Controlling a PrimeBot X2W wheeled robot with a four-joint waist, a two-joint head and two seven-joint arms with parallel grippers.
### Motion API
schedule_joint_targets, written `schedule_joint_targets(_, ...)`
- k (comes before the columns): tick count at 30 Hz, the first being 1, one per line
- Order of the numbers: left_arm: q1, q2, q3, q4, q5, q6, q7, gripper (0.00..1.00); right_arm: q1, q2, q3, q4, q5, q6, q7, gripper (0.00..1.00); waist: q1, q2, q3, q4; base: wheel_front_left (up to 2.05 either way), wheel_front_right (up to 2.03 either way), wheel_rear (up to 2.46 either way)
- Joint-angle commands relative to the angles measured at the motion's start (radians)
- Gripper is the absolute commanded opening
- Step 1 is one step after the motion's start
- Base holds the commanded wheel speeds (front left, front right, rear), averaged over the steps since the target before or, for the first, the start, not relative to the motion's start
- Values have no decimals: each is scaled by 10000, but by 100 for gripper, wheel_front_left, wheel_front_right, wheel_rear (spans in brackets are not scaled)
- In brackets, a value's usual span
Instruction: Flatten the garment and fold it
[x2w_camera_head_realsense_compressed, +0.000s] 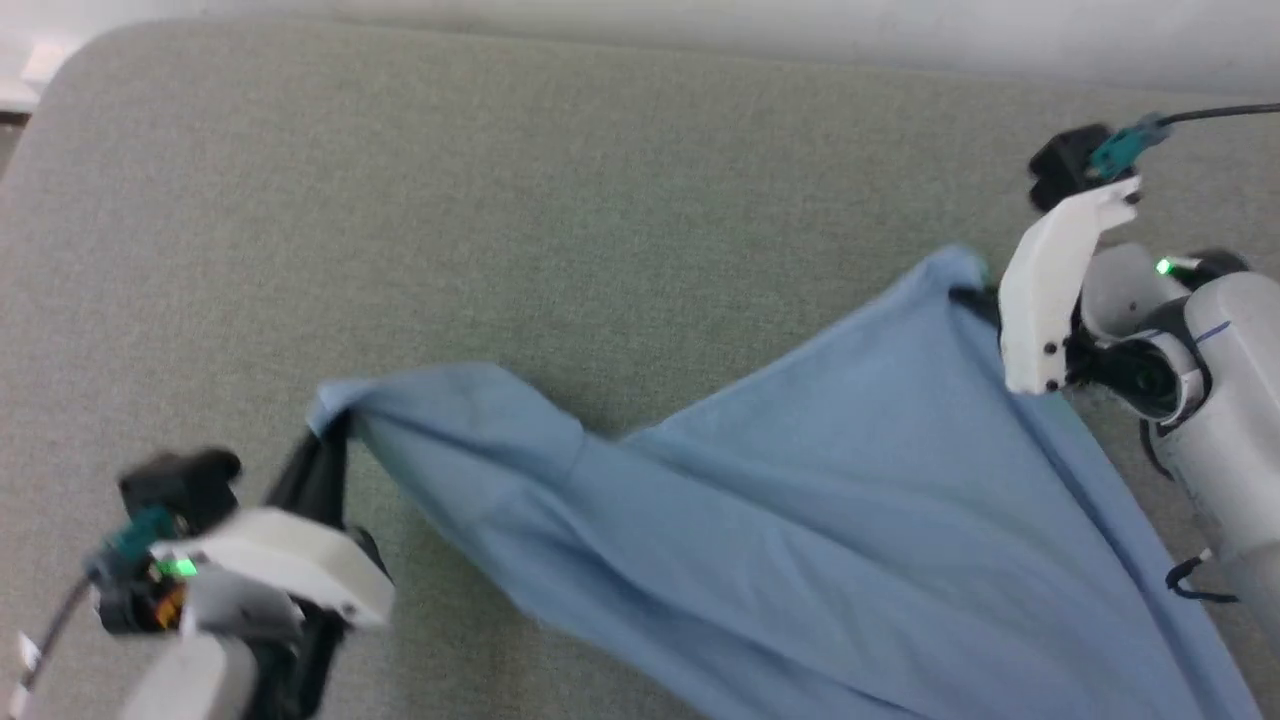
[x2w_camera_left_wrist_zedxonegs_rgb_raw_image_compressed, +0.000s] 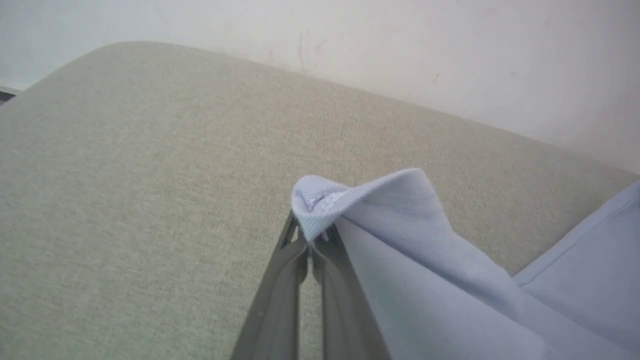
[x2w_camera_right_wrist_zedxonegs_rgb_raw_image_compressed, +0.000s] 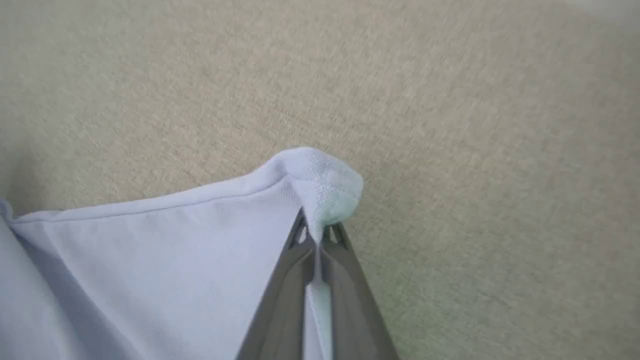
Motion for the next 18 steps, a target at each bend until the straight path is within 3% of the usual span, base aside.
schedule_joint_targets(1, -553, 231, 152, 36, 82, -97, 4, 0, -86, -88, -112, -141, -110, 4, -571, 0, -1, 0, -489, -239, 0, 0, 0)
schedule_joint_targets(8, -3465, 994, 336, 1208, 267, -815, 486, 0, -579, -276, -963, -85, -572, 4, -2683, 0, -1, 0, -1326, -838, 0, 0, 0)
schedule_joint_targets(18, -8492, 1053, -15, 5486, 1046, -1769, -132, 0, -2770, 53, -1703, 1087, -1750, 4, -4604, 0, -1, 0, -752, -1908, 0, 0, 0)
